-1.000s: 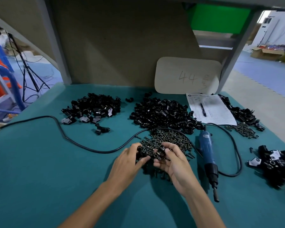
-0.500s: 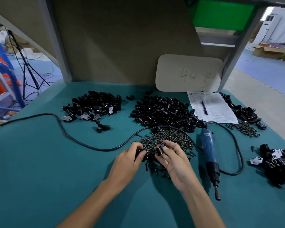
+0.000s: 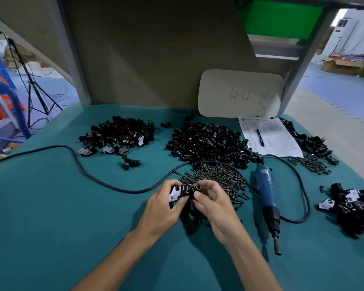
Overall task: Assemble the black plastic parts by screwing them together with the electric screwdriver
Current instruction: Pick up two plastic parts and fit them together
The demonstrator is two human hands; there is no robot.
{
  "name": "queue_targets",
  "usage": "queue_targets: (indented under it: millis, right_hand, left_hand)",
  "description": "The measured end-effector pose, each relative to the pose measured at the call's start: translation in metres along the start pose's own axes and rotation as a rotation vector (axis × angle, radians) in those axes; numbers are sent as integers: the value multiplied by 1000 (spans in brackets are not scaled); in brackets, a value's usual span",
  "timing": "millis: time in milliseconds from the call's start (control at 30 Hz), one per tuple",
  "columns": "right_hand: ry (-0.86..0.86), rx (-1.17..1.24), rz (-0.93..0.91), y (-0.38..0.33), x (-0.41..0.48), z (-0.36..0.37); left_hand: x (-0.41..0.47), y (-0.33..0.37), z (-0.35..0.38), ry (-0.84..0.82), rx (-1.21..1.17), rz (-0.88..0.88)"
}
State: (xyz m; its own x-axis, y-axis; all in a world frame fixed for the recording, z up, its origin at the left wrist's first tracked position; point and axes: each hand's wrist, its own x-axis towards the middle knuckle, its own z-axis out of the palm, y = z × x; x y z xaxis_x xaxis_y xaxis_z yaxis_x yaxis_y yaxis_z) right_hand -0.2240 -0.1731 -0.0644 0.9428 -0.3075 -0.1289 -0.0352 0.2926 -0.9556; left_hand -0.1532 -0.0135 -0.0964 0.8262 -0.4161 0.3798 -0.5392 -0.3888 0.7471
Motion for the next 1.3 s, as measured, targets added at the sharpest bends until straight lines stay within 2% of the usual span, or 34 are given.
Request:
queue_targets:
  millis: [167, 333, 633, 833, 1300]
  right_hand:
    - [-59, -21, 32, -4, 0, 7]
    - [-59, -78, 17, -7, 0, 5]
    - [-27, 45, 31, -1, 2, 9]
    - [-3, 63, 35, -3, 3, 10]
    - [13, 89, 59, -1, 2, 13]
  left_hand:
    - [0, -1, 0, -41, -18, 2]
    - [0, 1, 0, -164, 69, 12]
    - [1, 4, -4, -112, 0, -2]
    - [1, 3, -2, -203, 43, -18]
    - [3, 4, -2, -277, 39, -32]
